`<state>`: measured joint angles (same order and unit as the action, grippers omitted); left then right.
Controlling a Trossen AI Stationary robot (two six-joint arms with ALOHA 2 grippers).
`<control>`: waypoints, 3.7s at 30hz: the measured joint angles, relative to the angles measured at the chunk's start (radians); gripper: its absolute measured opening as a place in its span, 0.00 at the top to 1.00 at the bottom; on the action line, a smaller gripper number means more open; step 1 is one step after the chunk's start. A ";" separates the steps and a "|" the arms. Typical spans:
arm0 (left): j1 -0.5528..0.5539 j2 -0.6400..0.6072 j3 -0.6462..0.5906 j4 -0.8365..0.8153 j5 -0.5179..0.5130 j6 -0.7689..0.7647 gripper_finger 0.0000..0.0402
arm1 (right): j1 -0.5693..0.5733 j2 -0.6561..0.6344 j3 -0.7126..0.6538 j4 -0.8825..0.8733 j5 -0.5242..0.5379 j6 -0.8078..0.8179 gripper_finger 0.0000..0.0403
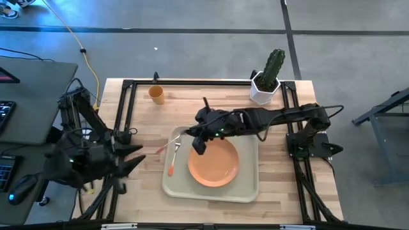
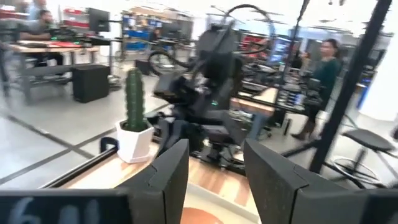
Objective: Pick and place plate/cup/fork/spoon on tray
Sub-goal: Put the orange spoon on the light brown serving tray to the left side of orange plate
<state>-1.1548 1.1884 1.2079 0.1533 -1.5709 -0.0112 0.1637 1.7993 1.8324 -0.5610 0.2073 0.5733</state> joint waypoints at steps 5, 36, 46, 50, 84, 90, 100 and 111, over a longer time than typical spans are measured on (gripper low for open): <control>0.072 0.000 0.000 -0.181 0.082 -0.260 0.70 | 0.019 0.007 -0.003 -0.127 -0.017 0.030 1.00; 0.778 0.193 -0.001 -0.737 1.224 -0.765 0.76 | -0.080 0.017 -0.001 -0.367 -0.349 -0.101 1.00; 0.992 0.213 -0.001 -0.680 1.464 -0.595 0.85 | -0.125 0.017 -0.001 -0.384 -0.342 -0.079 1.00; 1.051 0.213 -0.001 -0.681 1.533 -0.571 0.88 | -0.140 0.017 -0.001 -0.378 -0.340 -0.085 1.00; 1.039 0.004 -0.327 -0.257 1.588 -0.710 0.75 | -0.146 0.011 -0.001 -0.353 -0.279 -0.101 1.00; 1.028 0.038 -0.329 -0.255 1.592 -0.695 0.75 | -0.151 0.011 -0.001 -0.347 -0.291 -0.092 1.00; 1.013 0.057 -0.328 -0.245 1.590 -0.694 0.80 | -0.127 0.011 -0.001 -0.346 -0.282 -0.056 1.00; 1.008 0.063 -0.328 -0.245 1.608 -0.690 0.90 | -0.104 0.009 -0.001 -0.350 -0.253 -0.031 1.00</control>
<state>-0.1471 1.2514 0.8799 -0.0913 0.0372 -0.7017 0.0601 1.8088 1.8313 -0.9108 -0.0460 0.5426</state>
